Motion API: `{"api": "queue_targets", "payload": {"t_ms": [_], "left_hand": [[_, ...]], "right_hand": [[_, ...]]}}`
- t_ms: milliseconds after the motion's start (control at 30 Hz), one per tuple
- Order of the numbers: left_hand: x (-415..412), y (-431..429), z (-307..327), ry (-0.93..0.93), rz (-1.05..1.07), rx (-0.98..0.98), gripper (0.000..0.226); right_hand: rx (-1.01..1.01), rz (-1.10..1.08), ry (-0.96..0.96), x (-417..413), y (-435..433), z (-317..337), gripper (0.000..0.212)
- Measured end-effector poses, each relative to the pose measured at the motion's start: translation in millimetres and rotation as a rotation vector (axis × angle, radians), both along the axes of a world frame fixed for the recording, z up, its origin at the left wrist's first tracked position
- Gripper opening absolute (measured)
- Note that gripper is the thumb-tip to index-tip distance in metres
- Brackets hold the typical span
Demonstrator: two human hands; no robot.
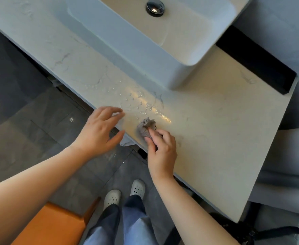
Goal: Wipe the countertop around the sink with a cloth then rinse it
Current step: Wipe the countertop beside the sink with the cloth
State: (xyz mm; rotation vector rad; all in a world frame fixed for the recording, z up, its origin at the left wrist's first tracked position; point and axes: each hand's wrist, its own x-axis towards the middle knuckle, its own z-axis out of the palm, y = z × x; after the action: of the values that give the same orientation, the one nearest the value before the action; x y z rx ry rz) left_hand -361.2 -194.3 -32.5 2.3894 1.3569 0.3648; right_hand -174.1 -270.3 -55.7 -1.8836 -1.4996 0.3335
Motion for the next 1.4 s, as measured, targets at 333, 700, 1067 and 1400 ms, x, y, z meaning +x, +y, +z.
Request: {"api": "queue_targets", "payload": {"t_ms": [333,700,1067,1400], "left_hand": [[-1.1,14.5,-8.0,0.116,0.114,-0.053,0.071],[5.9,11.6,-11.8,0.078,0.199,-0.05,0.071],[-1.0,13.8,-18.2,0.126,0.132,-0.03,0.069],[-24.1,30.2,-14.1,0.162,-0.054,-0.029,0.068]], "right_hand": [[-0.133,0.122,0.354,34.7,5.4,35.4,0.025],[-0.067,-0.103,0.084,91.1,109.7,5.5,0.026],[0.016,0.05,0.04,24.5,63.5,-8.9,0.028],[-0.171,0.241,0.195,-5.4,24.4,10.6,0.029]]}}
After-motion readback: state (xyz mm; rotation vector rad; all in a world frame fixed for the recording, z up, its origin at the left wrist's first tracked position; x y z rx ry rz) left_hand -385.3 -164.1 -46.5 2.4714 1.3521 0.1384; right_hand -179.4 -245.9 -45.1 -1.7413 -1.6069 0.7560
